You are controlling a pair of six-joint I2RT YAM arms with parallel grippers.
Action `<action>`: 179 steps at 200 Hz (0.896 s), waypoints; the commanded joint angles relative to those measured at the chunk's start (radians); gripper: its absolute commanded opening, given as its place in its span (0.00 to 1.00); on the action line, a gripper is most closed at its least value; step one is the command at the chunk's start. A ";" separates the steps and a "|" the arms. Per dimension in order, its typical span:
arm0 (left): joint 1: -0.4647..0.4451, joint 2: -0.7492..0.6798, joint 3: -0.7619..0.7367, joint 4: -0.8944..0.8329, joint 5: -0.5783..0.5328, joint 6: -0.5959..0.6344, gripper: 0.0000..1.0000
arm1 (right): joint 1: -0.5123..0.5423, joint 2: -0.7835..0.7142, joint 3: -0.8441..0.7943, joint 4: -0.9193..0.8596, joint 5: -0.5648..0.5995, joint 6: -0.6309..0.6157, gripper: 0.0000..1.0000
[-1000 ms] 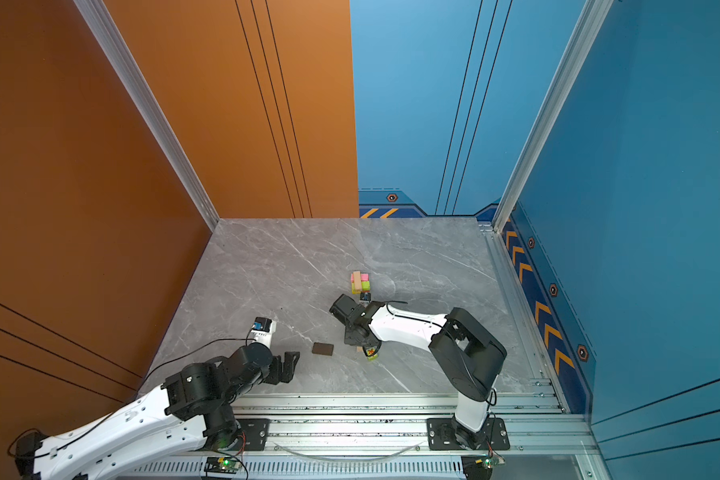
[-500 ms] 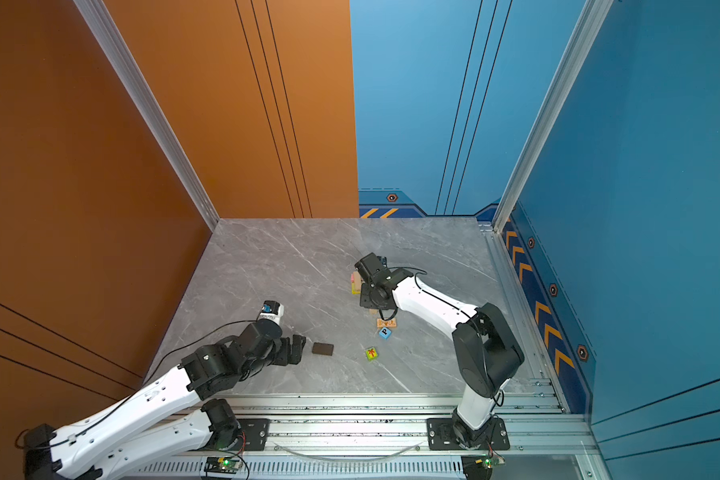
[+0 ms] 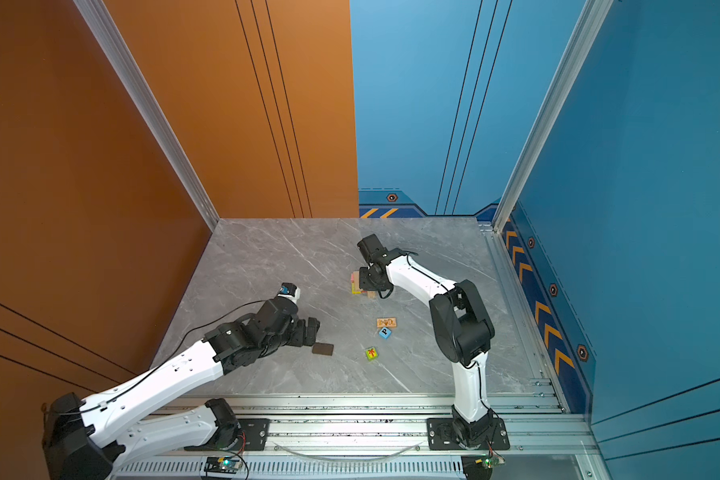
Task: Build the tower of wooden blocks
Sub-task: 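Lower the 31 plank beside the 09 plank while the left arm extends forward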
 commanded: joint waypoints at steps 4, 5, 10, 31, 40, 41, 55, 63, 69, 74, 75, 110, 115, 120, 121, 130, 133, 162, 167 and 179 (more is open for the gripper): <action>0.020 0.024 0.037 0.019 0.027 0.026 0.98 | -0.013 0.035 0.074 -0.041 -0.041 -0.043 0.22; 0.019 0.026 0.038 0.019 0.027 0.027 0.98 | -0.014 0.037 0.076 -0.041 -0.042 -0.044 0.22; 0.024 0.031 0.039 0.020 0.029 0.028 0.98 | -0.016 0.044 0.086 -0.042 -0.044 -0.047 0.22; 0.032 0.050 0.046 0.028 0.037 0.031 0.98 | -0.027 0.071 0.115 -0.043 -0.058 -0.057 0.22; 0.036 0.057 0.050 0.031 0.040 0.033 0.98 | -0.030 0.073 0.128 -0.044 -0.067 -0.060 0.22; 0.037 0.058 0.051 0.031 0.041 0.033 0.98 | -0.030 0.073 0.130 -0.044 -0.068 -0.060 0.22; 0.041 0.069 0.054 0.039 0.045 0.034 0.98 | -0.034 0.113 0.146 -0.046 -0.075 -0.065 0.22; 0.042 0.076 0.054 0.044 0.047 0.036 0.98 | -0.036 0.121 0.154 -0.048 -0.080 -0.069 0.22; 0.047 0.079 0.055 0.048 0.049 0.037 0.98 | -0.038 0.127 0.161 -0.048 -0.082 -0.070 0.22; 0.049 0.085 0.055 0.049 0.054 0.037 0.98 | -0.038 0.134 0.167 -0.048 -0.085 -0.071 0.23; 0.048 0.086 0.055 0.050 0.055 0.038 0.98 | -0.038 0.135 0.167 -0.049 -0.085 -0.071 0.23; 0.059 0.114 0.063 0.064 0.070 0.043 0.98 | -0.042 0.160 0.189 -0.054 -0.102 -0.078 0.23; 0.059 0.115 0.063 0.068 0.071 0.043 0.98 | -0.043 0.162 0.193 -0.054 -0.102 -0.078 0.23; 0.061 0.120 0.063 0.072 0.072 0.044 0.98 | -0.043 0.164 0.193 -0.054 -0.104 -0.077 0.24; 0.061 0.120 0.063 0.073 0.073 0.044 0.98 | -0.043 0.165 0.193 -0.054 -0.105 -0.077 0.23; 0.063 0.124 0.063 0.080 0.077 0.044 0.98 | -0.043 0.167 0.197 -0.054 -0.108 -0.077 0.24; 0.065 0.127 0.062 0.081 0.078 0.043 0.98 | -0.043 0.168 0.199 -0.054 -0.110 -0.077 0.24; 0.073 0.140 0.059 0.099 0.093 0.046 0.98 | -0.043 0.174 0.217 -0.063 -0.106 -0.081 0.24; 0.074 0.142 0.060 0.101 0.095 0.046 0.98 | -0.045 0.174 0.218 -0.066 -0.105 -0.083 0.24; 0.077 0.145 0.061 0.105 0.100 0.049 0.98 | -0.045 0.179 0.218 -0.072 -0.104 -0.084 0.25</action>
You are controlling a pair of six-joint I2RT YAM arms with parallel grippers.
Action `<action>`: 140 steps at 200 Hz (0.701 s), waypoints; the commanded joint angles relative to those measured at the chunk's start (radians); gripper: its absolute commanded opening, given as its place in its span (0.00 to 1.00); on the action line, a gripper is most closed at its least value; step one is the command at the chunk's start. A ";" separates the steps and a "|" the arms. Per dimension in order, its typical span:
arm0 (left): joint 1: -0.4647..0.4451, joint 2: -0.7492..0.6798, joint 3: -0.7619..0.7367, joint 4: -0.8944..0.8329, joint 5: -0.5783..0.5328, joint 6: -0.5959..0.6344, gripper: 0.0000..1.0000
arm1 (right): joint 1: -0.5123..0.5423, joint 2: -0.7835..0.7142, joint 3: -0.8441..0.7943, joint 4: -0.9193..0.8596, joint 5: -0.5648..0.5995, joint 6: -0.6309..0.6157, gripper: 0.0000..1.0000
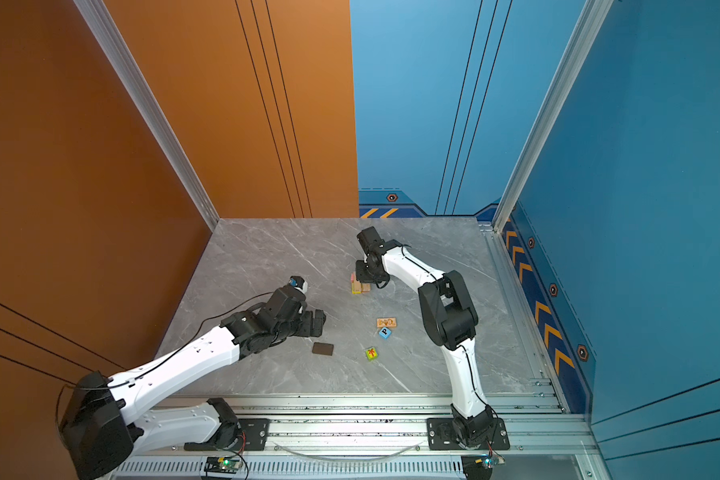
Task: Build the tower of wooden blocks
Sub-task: 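Lower the 31 plank beside the 09 plank while the left arm extends forward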
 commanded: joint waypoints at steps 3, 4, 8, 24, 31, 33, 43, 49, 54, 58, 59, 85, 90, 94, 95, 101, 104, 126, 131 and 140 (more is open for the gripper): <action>0.013 0.010 0.028 0.019 0.034 0.021 0.98 | -0.007 0.018 0.030 -0.042 -0.006 -0.017 0.25; 0.014 0.009 0.029 0.019 0.034 0.022 0.98 | -0.007 0.018 0.044 -0.044 -0.006 -0.017 0.25; 0.016 0.010 0.027 0.020 0.036 0.022 0.98 | -0.008 0.020 0.061 -0.045 -0.005 -0.018 0.25; 0.017 0.010 0.025 0.021 0.039 0.024 0.98 | -0.008 0.026 0.071 -0.053 0.000 -0.019 0.26; 0.018 0.010 0.024 0.022 0.039 0.022 0.98 | -0.010 0.028 0.073 -0.055 0.000 -0.019 0.26; 0.018 0.010 0.023 0.022 0.039 0.023 0.98 | -0.010 0.029 0.073 -0.055 0.000 -0.019 0.26; 0.019 0.006 0.020 0.024 0.041 0.023 0.98 | -0.010 0.031 0.074 -0.055 -0.001 -0.019 0.26; 0.021 0.004 0.018 0.025 0.042 0.021 0.98 | -0.010 0.031 0.074 -0.056 0.000 -0.019 0.27; 0.021 0.002 0.018 0.024 0.041 0.022 0.98 | -0.011 0.032 0.076 -0.055 0.000 -0.019 0.27; 0.021 0.002 0.015 0.024 0.041 0.021 0.98 | -0.011 0.035 0.076 -0.055 0.000 -0.018 0.27; 0.022 0.000 0.013 0.024 0.041 0.021 0.98 | -0.011 0.034 0.077 -0.056 0.000 -0.019 0.27; 0.026 -0.004 0.013 0.025 0.041 0.018 0.98 | -0.014 0.036 0.077 -0.057 0.003 -0.018 0.27; 0.027 -0.004 0.013 0.025 0.040 0.017 0.98 | -0.015 0.036 0.078 -0.057 0.002 -0.019 0.27; 0.026 -0.004 0.012 0.025 0.041 0.017 0.98 | -0.016 0.037 0.079 -0.057 0.001 -0.019 0.27; 0.027 -0.004 0.013 0.025 0.041 0.017 0.98 | -0.016 0.037 0.079 -0.057 0.000 -0.019 0.27; 0.026 -0.004 0.013 0.027 0.041 0.016 0.98 | -0.016 0.037 0.078 -0.057 0.000 -0.019 0.28; 0.026 -0.003 0.013 0.027 0.042 0.017 0.98 | -0.016 0.037 0.079 -0.057 0.000 -0.018 0.28; 0.027 0.001 0.013 0.028 0.041 0.014 0.98 | -0.017 0.039 0.079 -0.057 -0.003 -0.017 0.29; 0.027 0.000 0.013 0.028 0.042 0.013 0.98 | -0.017 0.041 0.081 -0.056 -0.002 -0.016 0.30; 0.027 0.000 0.014 0.027 0.042 0.014 0.98 | -0.020 0.044 0.084 -0.057 -0.009 -0.015 0.31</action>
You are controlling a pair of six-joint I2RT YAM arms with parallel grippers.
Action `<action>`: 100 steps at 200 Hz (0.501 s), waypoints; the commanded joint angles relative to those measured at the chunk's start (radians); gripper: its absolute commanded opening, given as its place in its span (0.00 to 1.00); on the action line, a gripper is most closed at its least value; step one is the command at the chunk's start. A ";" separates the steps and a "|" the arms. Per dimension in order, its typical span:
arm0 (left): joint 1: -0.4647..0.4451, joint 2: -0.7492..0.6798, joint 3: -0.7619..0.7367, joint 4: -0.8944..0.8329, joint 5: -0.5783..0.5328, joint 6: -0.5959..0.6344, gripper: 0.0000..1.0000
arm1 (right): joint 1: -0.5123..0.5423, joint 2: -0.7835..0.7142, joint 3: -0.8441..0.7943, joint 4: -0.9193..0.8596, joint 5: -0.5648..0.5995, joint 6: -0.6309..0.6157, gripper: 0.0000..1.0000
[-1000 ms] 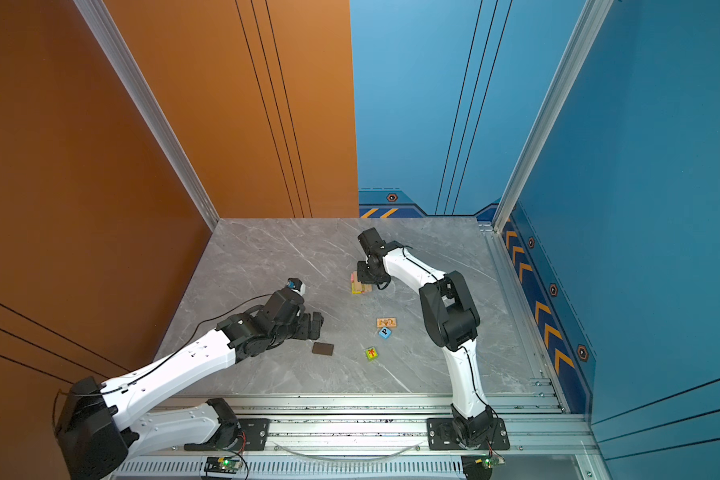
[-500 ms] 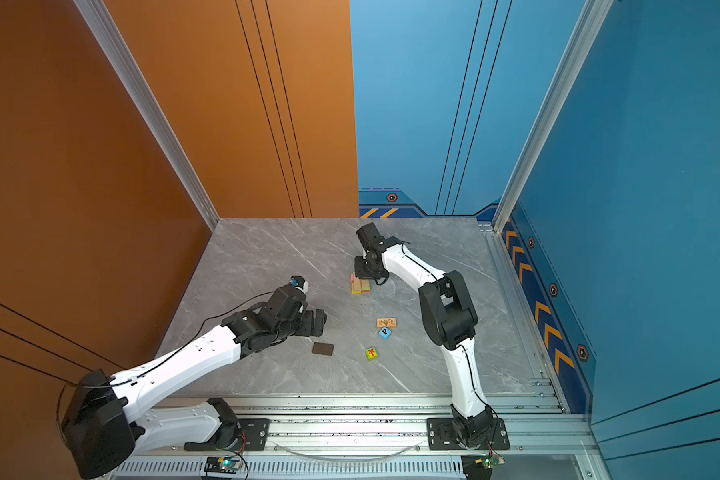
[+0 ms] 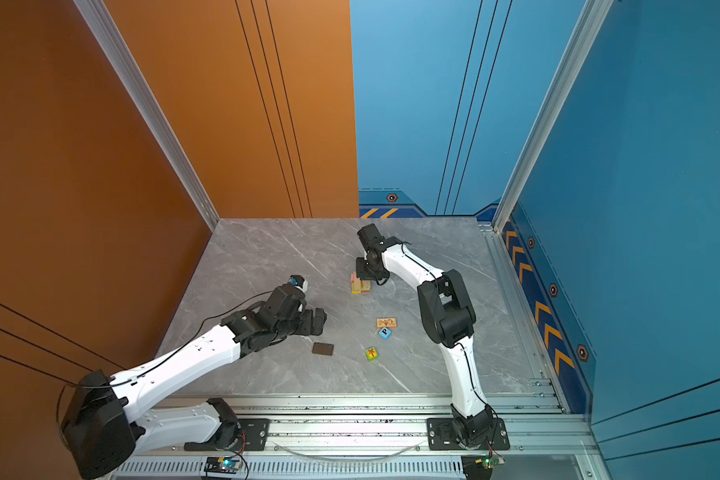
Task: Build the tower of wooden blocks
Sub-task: 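Lower the 31 plank beside the 09 plank while the left arm extends forward, then open the right gripper and release the 31 plank on the stack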
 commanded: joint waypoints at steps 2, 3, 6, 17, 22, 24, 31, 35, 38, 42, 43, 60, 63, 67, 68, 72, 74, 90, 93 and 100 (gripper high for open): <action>0.011 -0.006 0.014 0.014 0.017 0.013 0.98 | -0.008 0.013 0.033 -0.031 -0.009 -0.007 0.31; 0.010 -0.007 0.014 0.014 0.017 0.012 0.98 | -0.008 0.014 0.033 -0.031 -0.010 -0.007 0.31; 0.010 -0.006 0.015 0.015 0.017 0.013 0.98 | -0.008 0.015 0.034 -0.031 -0.012 -0.006 0.31; 0.010 -0.007 0.013 0.015 0.016 0.013 0.98 | -0.008 0.018 0.037 -0.031 -0.019 -0.002 0.31; 0.010 -0.007 0.012 0.015 0.016 0.014 0.98 | -0.008 0.018 0.037 -0.031 -0.021 -0.003 0.32; 0.010 -0.007 0.012 0.016 0.015 0.013 0.98 | -0.008 0.018 0.039 -0.031 -0.023 -0.003 0.32; 0.012 -0.010 0.010 0.018 0.014 0.014 0.98 | -0.008 0.023 0.040 -0.031 -0.026 -0.001 0.32; 0.012 -0.008 0.009 0.019 0.016 0.013 0.98 | -0.008 0.022 0.041 -0.031 -0.027 0.000 0.32; 0.011 -0.009 0.009 0.020 0.015 0.014 0.98 | -0.009 0.022 0.042 -0.031 -0.027 0.000 0.32; 0.011 -0.007 0.010 0.020 0.016 0.013 0.98 | -0.008 0.023 0.042 -0.031 -0.027 0.002 0.33; 0.011 -0.008 0.009 0.021 0.016 0.013 0.98 | -0.008 0.022 0.042 -0.031 -0.027 0.003 0.33; 0.011 -0.003 0.011 0.023 0.019 0.016 0.98 | -0.009 0.024 0.042 -0.031 -0.028 0.003 0.34; 0.011 -0.003 0.013 0.022 0.021 0.016 0.98 | -0.009 0.025 0.043 -0.031 -0.028 0.004 0.34; 0.012 -0.004 0.013 0.023 0.021 0.017 0.98 | -0.009 0.025 0.043 -0.031 -0.028 0.006 0.35; 0.011 -0.003 0.012 0.023 0.021 0.016 0.98 | -0.009 0.025 0.042 -0.031 -0.028 0.006 0.35; 0.011 -0.003 0.013 0.023 0.021 0.017 0.98 | -0.009 0.025 0.042 -0.031 -0.030 0.008 0.35; 0.011 -0.003 0.013 0.023 0.021 0.016 0.98 | -0.009 0.026 0.044 -0.031 -0.031 0.008 0.35; 0.011 -0.003 0.013 0.023 0.018 0.018 0.98 | -0.009 0.021 0.045 -0.031 -0.033 0.009 0.36; 0.011 -0.006 0.013 0.022 0.018 0.017 0.98 | -0.009 0.019 0.045 -0.031 -0.031 0.010 0.36; 0.011 -0.006 0.013 0.023 0.019 0.019 0.98 | -0.011 0.013 0.047 -0.032 -0.032 0.010 0.36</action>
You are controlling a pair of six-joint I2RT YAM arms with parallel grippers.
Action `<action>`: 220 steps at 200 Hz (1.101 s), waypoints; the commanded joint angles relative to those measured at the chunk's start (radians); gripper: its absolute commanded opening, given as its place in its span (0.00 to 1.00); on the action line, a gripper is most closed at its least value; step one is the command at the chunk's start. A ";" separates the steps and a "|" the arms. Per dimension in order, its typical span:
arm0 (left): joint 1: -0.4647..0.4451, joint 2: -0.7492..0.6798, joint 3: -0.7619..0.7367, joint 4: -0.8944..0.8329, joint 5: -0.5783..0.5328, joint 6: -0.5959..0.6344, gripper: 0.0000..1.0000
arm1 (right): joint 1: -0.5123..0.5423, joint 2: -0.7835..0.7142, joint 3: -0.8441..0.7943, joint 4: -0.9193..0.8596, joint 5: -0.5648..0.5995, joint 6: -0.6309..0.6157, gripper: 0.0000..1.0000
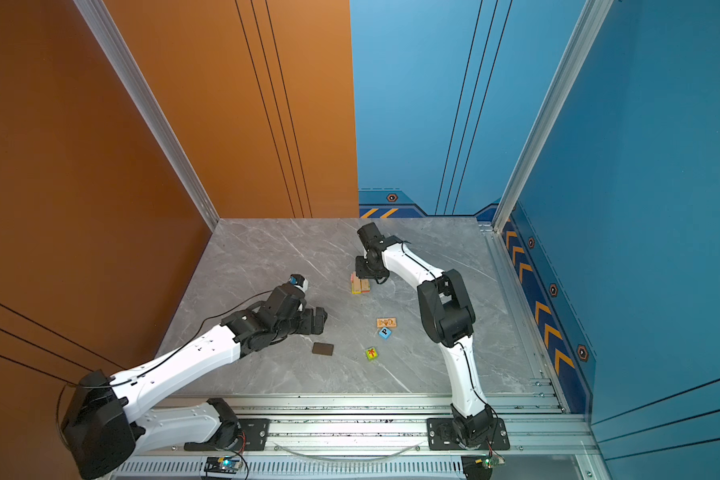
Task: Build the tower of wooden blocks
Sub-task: 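Open the right gripper and release the 31 plank on the stack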
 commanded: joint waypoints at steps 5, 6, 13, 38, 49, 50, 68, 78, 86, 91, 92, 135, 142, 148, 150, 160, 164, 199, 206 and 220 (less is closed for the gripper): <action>0.011 -0.007 0.014 0.008 0.017 0.019 0.98 | -0.009 -0.002 0.029 -0.033 -0.020 0.007 0.37; 0.011 -0.007 0.014 0.008 0.018 0.020 0.98 | -0.009 -0.003 0.028 -0.033 -0.019 0.007 0.37; 0.011 -0.010 0.015 0.006 0.018 0.019 0.98 | -0.011 -0.013 0.030 -0.037 -0.018 0.007 0.37; 0.012 -0.015 0.023 0.003 0.018 0.023 0.98 | -0.015 -0.073 0.024 -0.053 -0.011 0.001 0.42; 0.011 -0.021 0.024 0.004 0.020 0.020 0.98 | -0.017 -0.108 0.008 -0.057 -0.002 -0.001 0.45; 0.010 -0.022 0.025 0.003 0.020 0.020 0.98 | -0.017 -0.110 0.006 -0.058 0.000 -0.002 0.46; 0.004 -0.032 0.023 0.004 0.022 0.015 0.98 | -0.017 -0.184 -0.027 -0.061 0.013 -0.006 0.52; -0.004 -0.043 0.021 0.004 0.019 0.012 0.98 | -0.017 -0.215 -0.073 -0.063 0.016 -0.006 0.56; -0.012 -0.054 0.015 0.002 0.014 0.009 0.98 | -0.015 -0.234 -0.094 -0.066 0.016 -0.009 0.61; -0.019 -0.061 0.014 -0.001 0.010 0.006 0.98 | -0.015 -0.243 -0.102 -0.070 0.015 -0.010 0.64; -0.020 -0.063 0.012 -0.002 0.010 0.006 0.98 | -0.015 -0.244 -0.104 -0.071 0.016 -0.010 0.64; -0.087 -0.165 -0.032 -0.049 -0.060 -0.017 0.98 | 0.039 -0.263 -0.116 -0.137 0.111 -0.031 0.79; -0.095 -0.185 -0.044 -0.054 -0.067 -0.024 0.98 | 0.054 -0.259 -0.109 -0.148 0.139 -0.033 0.79; -0.099 -0.202 -0.056 -0.059 -0.072 -0.029 0.98 | 0.064 -0.250 -0.100 -0.160 0.159 -0.030 0.80; -0.102 -0.209 -0.060 -0.059 -0.073 -0.030 0.98 | 0.069 -0.247 -0.096 -0.165 0.169 -0.031 0.80; -0.109 -0.234 -0.075 -0.067 -0.078 -0.034 0.98 | 0.086 -0.231 -0.074 -0.184 0.199 -0.029 0.80; -0.111 -0.243 -0.080 -0.070 -0.080 -0.036 0.98 | 0.093 -0.225 -0.069 -0.187 0.207 -0.030 0.80; -0.145 -0.331 -0.126 -0.069 -0.072 -0.007 0.98 | 0.127 -0.169 -0.009 -0.201 0.243 -0.009 0.79; -0.152 -0.351 -0.134 -0.064 -0.068 0.004 0.98 | 0.128 -0.155 0.004 -0.205 0.244 -0.005 0.79; -0.161 -0.383 -0.151 -0.059 -0.068 0.015 0.98 | 0.132 -0.130 0.030 -0.213 0.248 0.005 0.79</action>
